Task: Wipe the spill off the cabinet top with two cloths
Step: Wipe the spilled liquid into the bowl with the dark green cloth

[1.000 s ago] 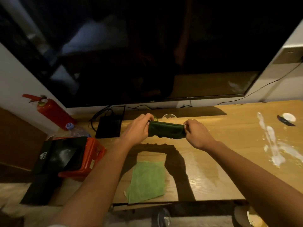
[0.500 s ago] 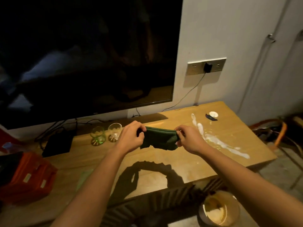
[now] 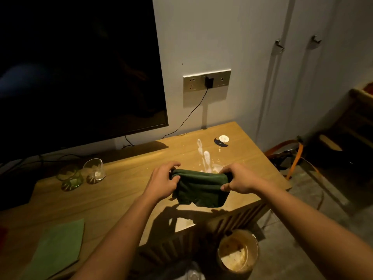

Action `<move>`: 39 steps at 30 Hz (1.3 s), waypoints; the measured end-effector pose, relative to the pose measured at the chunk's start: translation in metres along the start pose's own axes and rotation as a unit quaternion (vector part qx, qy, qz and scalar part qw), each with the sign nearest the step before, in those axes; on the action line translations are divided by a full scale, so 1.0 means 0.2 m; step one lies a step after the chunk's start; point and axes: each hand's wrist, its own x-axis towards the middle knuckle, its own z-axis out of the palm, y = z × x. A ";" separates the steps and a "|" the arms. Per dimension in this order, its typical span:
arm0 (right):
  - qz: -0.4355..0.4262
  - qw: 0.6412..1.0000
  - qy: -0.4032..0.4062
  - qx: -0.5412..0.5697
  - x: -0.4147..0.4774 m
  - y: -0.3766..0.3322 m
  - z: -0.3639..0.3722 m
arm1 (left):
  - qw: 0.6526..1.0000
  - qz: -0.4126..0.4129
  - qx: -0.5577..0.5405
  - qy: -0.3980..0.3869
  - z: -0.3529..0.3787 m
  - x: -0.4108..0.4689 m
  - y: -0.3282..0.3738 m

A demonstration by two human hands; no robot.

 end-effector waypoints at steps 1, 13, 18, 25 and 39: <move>0.003 1.000 -0.003 -0.003 0.04 0.03 -0.03 | 1.000 -0.005 -0.008 -0.003 0.02 0.05 0.00; -0.020 0.996 0.036 -0.078 1.00 0.24 -0.54 | 0.985 -0.116 -0.127 0.005 0.19 1.03 -0.09; -0.049 0.993 0.071 -0.086 1.46 0.31 -0.63 | 0.991 -0.101 -0.090 0.014 0.23 1.50 -0.17; -0.067 0.991 0.078 -0.091 1.94 0.55 -0.55 | 0.998 -0.016 -0.002 0.054 0.44 1.86 -0.41; -0.171 0.980 0.026 -0.098 2.15 0.87 -0.04 | 0.993 0.027 0.117 -0.009 0.84 1.79 -0.78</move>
